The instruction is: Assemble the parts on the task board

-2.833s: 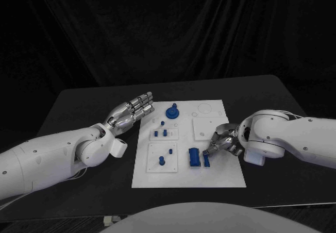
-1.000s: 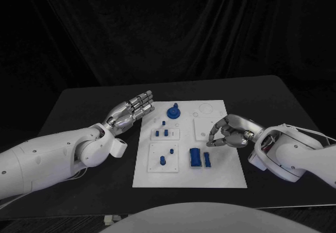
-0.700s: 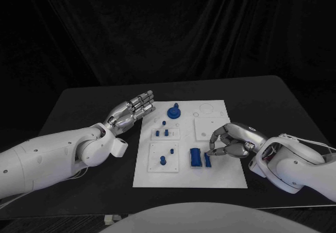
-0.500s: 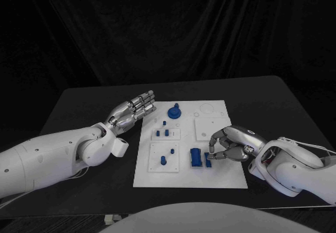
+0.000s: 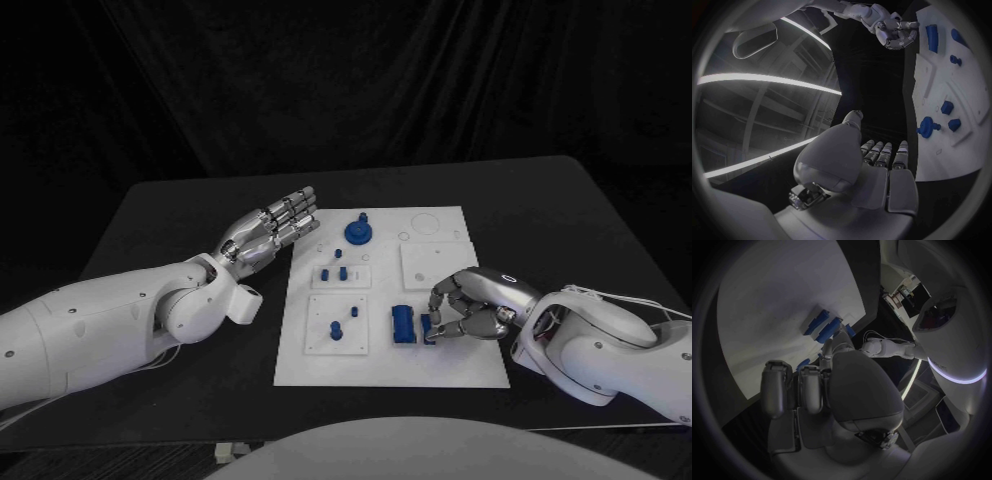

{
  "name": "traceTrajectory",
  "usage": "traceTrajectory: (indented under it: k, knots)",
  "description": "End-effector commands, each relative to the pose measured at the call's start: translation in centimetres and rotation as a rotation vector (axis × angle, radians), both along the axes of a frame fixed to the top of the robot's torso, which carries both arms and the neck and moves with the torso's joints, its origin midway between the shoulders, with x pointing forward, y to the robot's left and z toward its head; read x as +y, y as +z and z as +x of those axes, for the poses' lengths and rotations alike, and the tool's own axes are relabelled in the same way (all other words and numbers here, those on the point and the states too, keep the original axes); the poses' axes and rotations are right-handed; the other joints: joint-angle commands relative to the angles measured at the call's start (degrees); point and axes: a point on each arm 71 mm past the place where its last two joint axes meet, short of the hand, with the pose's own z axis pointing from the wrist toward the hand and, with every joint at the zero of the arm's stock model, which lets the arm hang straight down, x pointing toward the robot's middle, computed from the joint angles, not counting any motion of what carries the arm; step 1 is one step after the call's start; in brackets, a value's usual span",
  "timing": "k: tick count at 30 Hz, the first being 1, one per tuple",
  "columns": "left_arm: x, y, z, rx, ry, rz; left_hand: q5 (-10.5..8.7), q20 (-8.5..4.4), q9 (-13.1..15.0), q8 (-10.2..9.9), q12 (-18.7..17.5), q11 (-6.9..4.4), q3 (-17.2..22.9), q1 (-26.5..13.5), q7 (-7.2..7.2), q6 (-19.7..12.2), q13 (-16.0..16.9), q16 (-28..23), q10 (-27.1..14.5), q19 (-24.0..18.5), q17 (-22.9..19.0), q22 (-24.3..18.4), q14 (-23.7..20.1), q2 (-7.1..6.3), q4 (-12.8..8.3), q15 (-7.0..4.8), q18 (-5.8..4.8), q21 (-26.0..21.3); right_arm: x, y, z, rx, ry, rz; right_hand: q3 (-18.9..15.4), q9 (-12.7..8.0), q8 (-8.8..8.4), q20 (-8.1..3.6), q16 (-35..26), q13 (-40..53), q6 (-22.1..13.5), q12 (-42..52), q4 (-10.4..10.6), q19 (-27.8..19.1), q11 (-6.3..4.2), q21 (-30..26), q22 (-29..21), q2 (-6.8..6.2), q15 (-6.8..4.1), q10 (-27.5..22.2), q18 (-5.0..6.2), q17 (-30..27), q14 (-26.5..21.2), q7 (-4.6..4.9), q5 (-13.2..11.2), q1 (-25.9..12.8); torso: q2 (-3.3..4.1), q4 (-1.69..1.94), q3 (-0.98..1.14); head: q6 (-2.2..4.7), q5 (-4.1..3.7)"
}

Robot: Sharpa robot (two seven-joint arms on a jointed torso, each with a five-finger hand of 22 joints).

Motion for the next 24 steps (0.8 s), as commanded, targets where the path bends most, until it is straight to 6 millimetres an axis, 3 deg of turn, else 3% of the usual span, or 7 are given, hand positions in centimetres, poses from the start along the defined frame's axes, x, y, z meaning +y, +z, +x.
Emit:
traceTrajectory:
  k: [1, 6, 24]
  knots:
    - [-0.22, 0.10, -0.08, -0.004, -0.009, -0.023, 0.27, 0.36, 0.1, 0.2, 0.2, 0.55, 0.0, 0.7, 0.20, 0.3, 0.1, -0.2, 0.1, 0.0, -0.1, 0.1, 0.1, -0.05, -0.5, 0.39, 1.02, 0.3, -0.06, -0.45, -0.06, 0.027, -0.001, -0.046, 0.4, 0.3, 0.70, -0.39, 0.1, 15.1, -0.5, 0.0, 1.0, 3.1, -0.06, -0.4, 12.9, -0.83, 0.35, 6.0, -0.55, 3.9, 3.7, -0.16, 0.5, 0.2, -0.01, -0.01, -0.01, -0.01, -0.02]
    - [-0.26, 0.07, -0.08, -0.003, -0.010, -0.023, 0.27, 0.36, 0.1, 0.2, 0.2, 0.55, 0.0, 0.7, 0.20, 0.3, 0.1, -0.2, 0.1, 0.0, -0.1, 0.1, 0.1, -0.05, -0.5, 0.39, 1.02, 0.3, 0.08, -0.57, 0.06, 0.028, -0.002, -0.049, 1.1, 0.7, 1.71, -0.44, 0.0, 15.1, -1.1, 0.0, 2.3, 2.9, -0.24, -0.8, 12.7, -1.29, 0.34, 6.0, -0.44, 3.9, 3.7, -0.33, 4.6, 1.1, -0.02, -0.04, -0.01, -0.01, 0.02]
    - [-0.35, -0.03, -0.10, 0.004, -0.015, -0.021, 0.27, 0.36, 0.1, 0.2, 0.2, 0.55, 0.0, 0.7, 0.20, 0.3, 0.1, -0.2, 0.1, 0.0, -0.1, 0.1, 0.1, -0.05, -0.5, 0.39, 1.02, 0.3, 0.31, -1.12, 0.21, 0.061, -0.002, -0.078, 1.0, 1.0, 2.16, -0.41, -0.1, 15.1, -1.4, 0.0, 2.6, 2.7, -0.29, -1.1, 12.6, -1.96, 0.40, 6.0, -0.38, 3.7, 3.7, -0.34, 4.7, 1.2, -0.01, -0.03, -0.02, -0.01, 0.06]
